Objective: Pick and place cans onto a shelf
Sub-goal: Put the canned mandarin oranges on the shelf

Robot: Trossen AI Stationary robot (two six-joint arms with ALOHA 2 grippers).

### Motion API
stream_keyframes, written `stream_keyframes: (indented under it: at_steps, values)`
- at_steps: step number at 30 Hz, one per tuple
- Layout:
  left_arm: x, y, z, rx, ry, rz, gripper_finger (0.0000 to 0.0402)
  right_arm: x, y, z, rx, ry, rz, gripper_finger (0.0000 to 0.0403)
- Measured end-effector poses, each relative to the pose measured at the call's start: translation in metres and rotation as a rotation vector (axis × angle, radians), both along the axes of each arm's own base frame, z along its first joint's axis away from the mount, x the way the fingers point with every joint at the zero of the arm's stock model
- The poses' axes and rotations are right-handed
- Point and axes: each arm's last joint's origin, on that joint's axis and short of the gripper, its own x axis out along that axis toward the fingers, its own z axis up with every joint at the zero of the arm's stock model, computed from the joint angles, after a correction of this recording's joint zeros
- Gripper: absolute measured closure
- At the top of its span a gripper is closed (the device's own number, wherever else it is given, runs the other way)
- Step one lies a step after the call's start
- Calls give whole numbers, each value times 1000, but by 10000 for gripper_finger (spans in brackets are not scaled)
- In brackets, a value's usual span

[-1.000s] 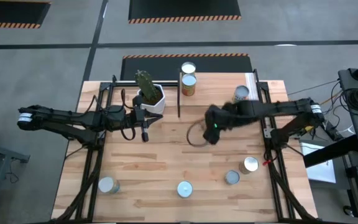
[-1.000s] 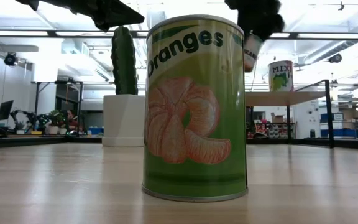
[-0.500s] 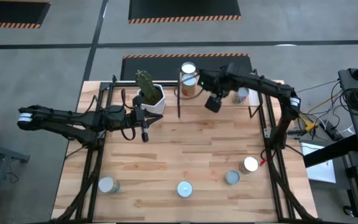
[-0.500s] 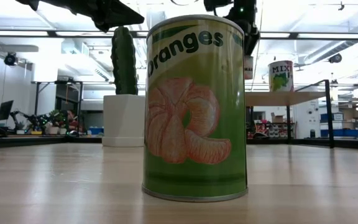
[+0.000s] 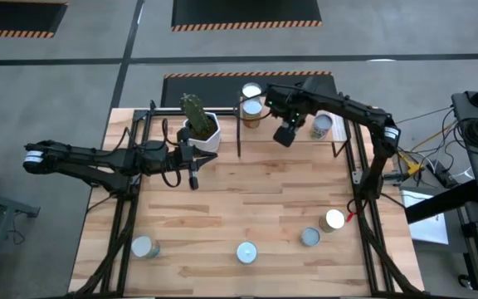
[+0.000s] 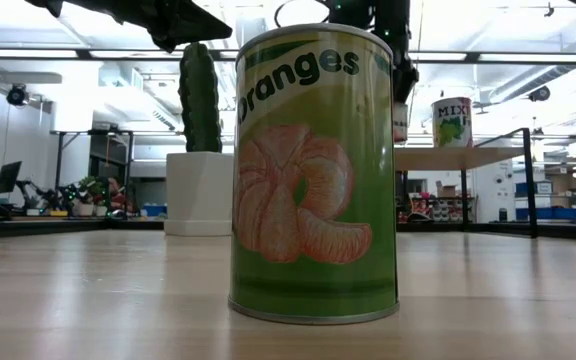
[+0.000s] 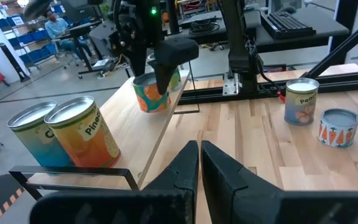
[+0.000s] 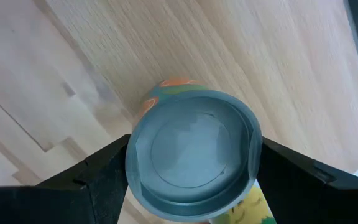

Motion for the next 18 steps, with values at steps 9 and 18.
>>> stream_keyframes:
  at_steps: [9, 18]
  values:
    - [0, 0, 0, 0, 0, 0, 400, 3, -2, -10, -4, -5, 8, 106]
    - [0, 0, 0, -1, -1, 0, 400, 5, -2, -9, -11, -21, 1, 53]
